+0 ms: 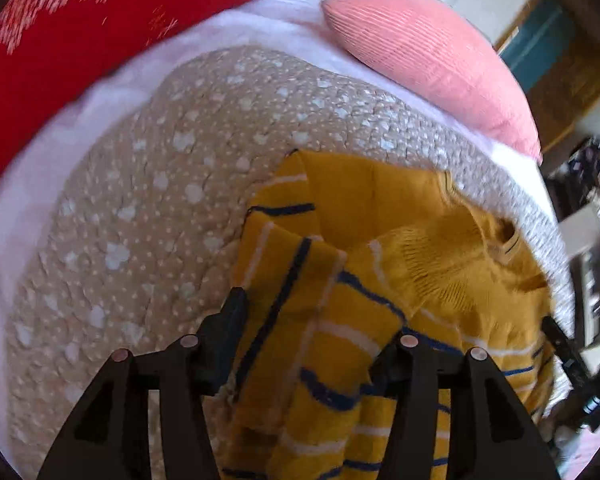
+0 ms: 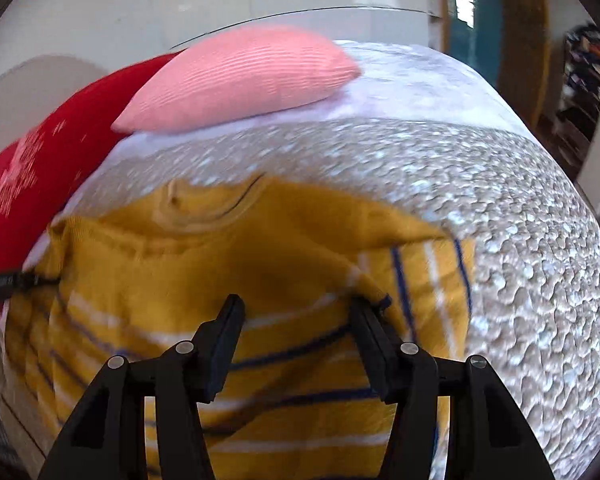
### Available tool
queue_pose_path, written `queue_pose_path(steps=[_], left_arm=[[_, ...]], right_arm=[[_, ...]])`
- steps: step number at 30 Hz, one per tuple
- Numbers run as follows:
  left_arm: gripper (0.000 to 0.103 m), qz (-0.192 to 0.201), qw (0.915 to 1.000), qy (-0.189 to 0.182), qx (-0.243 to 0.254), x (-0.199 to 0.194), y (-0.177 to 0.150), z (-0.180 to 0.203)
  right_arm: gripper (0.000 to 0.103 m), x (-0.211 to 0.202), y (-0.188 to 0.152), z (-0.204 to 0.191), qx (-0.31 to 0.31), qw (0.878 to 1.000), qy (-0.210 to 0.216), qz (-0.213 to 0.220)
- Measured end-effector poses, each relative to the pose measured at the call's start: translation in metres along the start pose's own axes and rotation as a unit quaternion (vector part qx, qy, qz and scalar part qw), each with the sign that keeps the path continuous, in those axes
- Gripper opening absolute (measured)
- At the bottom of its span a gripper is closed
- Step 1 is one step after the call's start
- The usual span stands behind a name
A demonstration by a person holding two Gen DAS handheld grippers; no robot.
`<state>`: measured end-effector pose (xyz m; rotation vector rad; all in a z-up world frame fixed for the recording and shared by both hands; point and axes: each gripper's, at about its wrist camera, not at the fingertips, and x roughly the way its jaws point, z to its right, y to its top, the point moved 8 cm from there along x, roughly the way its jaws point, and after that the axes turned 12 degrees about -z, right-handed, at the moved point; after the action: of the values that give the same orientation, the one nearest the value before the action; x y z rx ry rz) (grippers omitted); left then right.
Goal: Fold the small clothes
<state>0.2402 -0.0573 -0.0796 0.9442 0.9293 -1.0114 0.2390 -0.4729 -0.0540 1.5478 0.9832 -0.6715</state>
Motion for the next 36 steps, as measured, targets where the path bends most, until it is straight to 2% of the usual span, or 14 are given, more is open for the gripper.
queue_pose_path(steps=[5,9,13,21,24,26,27,28,29,30,32,34,35,36], left_arm=[[0.053,0.017,0.9996,-0.022,-0.008,-0.031,-0.003,-0.009],[0.053,0.045,0.9987,-0.023,-0.005,-0.068,-0.01,-0.018],[0.058,0.049,0.9986,-0.016,0.008,-0.087,-0.03,-0.034],[0.058,-0.02,0.9957,-0.041,0.081,-0.044,-0.094,-0.027],[0.058,-0.036,0.9953,-0.018,0.088,-0.02,-0.097,-0.022],[0.042,-0.037,0.9944,0.006,0.099,-0.016,-0.094,-0.021],[0.017,-0.036,0.9943,0.006,0.1,-0.018,-0.09,-0.02],[0.009,-0.039,0.9949,0.007,0.093,-0.021,-0.086,-0.022],[0.009,-0.039,0.9958,0.011,0.082,-0.026,-0.08,-0.027],[0.009,-0.03,0.9964,0.024,0.075,-0.031,-0.074,-0.032],[0.009,-0.008,0.9959,0.063,0.064,-0.042,-0.063,-0.044],[0.008,0.013,0.9947,0.096,0.036,-0.05,-0.054,-0.061],[0.008,0.021,0.9942,0.103,0.024,-0.054,-0.052,-0.069],[0.008,0.026,0.9958,0.087,0.012,-0.057,-0.052,-0.075]], right_arm=[[0.06,-0.006,0.011,0.029,0.071,0.997,0.007,0.002],[0.061,-0.038,-0.005,0.048,0.126,0.99,0.061,0.013],[0.064,-0.068,-0.035,0.062,0.123,0.989,0.075,0.01],[0.068,-0.086,-0.135,0.064,0.147,0.973,0.178,-0.024],[0.072,-0.07,-0.152,0.046,0.149,0.967,0.205,-0.037],[0.074,-0.059,-0.154,0.037,0.147,0.97,0.191,-0.034],[0.074,-0.055,-0.149,0.035,0.146,0.973,0.179,-0.023],[0.073,-0.053,-0.145,0.034,0.147,0.973,0.179,-0.019],[0.055,-0.051,-0.139,0.033,0.15,0.97,0.189,-0.02],[0.023,-0.049,-0.132,0.032,0.149,0.967,0.204,-0.025],[0.021,-0.047,-0.123,0.038,0.159,0.966,0.203,-0.026],[0.021,-0.044,-0.117,0.053,0.174,0.968,0.18,-0.021],[0.022,-0.043,-0.117,0.059,0.181,0.969,0.17,-0.022],[0.026,-0.041,-0.118,0.063,0.185,0.968,0.166,-0.024]])
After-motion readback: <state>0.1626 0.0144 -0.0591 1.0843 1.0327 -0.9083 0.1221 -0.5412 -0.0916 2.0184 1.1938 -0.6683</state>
